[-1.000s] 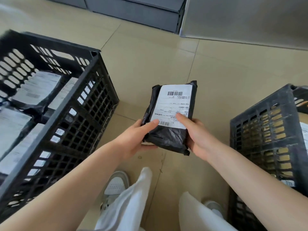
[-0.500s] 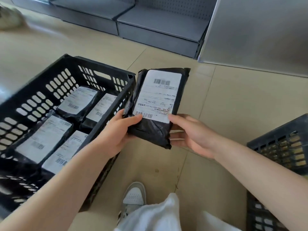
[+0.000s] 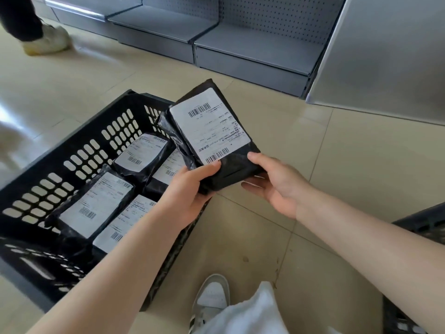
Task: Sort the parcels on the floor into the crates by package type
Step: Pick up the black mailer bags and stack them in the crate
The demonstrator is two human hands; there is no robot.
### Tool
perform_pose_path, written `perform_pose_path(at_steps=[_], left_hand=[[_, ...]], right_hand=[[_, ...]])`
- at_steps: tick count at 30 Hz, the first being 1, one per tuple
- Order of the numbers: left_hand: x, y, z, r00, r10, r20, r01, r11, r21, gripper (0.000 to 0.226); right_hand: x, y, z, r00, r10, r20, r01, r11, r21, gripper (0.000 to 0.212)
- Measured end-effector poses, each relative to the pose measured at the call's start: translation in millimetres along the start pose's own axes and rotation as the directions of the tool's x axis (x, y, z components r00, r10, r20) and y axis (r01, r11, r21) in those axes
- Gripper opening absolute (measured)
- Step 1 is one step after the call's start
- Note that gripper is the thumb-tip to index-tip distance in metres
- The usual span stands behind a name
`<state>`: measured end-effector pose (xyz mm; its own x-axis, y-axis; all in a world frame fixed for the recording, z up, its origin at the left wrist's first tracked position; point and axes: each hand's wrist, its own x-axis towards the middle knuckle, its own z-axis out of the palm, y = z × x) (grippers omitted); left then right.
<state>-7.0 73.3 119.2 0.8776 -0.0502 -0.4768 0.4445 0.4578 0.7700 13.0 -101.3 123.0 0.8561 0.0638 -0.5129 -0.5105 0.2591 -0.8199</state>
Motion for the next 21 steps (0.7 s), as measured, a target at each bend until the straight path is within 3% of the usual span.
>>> perform_pose_path(at_steps=[3,8,16,21], left_hand=[[3,8,-9,0.998,0.058,0.001,-0.058,0.998,0.028,0.045],[21,41,-37,0.981,0.103,-0.164,-0.097,0.994,0.047,0.042],[38,79,-71,0.998,-0.043,-0.035,0.051,0.962,0.267,0.05],[40,85,-84,0.993,-0.119,-0.026,0.121,0.938,0.324,0.062]], right_hand=[[10,-12,1,0.994,-0.091,-0.061,0.092,0.996,0.017,0.019],[21,-30,-7,0.982,-0.164,-0.092,0.153,0.982,-0.111,0.01],[36,-47,0,0.983,-0.186,0.012,0.186,0.973,-0.139,0.012],[42,-50,2,0.985,-0.17,-0.009,0.166,0.973,-0.161,0.016]])
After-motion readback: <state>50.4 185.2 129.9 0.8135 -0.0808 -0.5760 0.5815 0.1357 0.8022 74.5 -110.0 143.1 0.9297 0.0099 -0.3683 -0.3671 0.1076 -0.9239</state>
